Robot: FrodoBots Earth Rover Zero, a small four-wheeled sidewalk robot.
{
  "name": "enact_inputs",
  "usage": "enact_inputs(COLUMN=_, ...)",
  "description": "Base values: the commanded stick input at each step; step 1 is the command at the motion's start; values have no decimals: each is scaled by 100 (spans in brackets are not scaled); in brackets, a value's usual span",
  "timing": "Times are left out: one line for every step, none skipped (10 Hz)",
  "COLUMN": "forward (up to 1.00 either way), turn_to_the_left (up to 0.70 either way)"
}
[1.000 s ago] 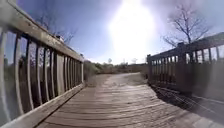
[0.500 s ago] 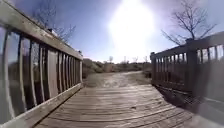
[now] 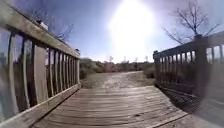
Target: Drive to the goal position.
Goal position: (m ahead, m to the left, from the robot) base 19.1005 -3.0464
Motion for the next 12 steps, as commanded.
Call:
enact_inputs(forward=50, turn_to_the_left=0)
enact_inputs(forward=50, turn_to_the_left=0)
enact_inputs(forward=50, turn_to_the_left=0)
enact_inputs(forward=50, turn_to_the_left=0)
enact_inputs(forward=50, turn_to_the_left=-2)
enact_inputs(forward=50, turn_to_the_left=-3)
enact_inputs(forward=50, turn_to_the_left=-4)
enact_inputs(forward=50, turn_to_the_left=-5)
enact_inputs(forward=50, turn_to_the_left=-6)
enact_inputs(forward=50, turn_to_the_left=-6)
enact_inputs(forward=50, turn_to_the_left=-7)
enact_inputs(forward=50, turn_to_the_left=-8)
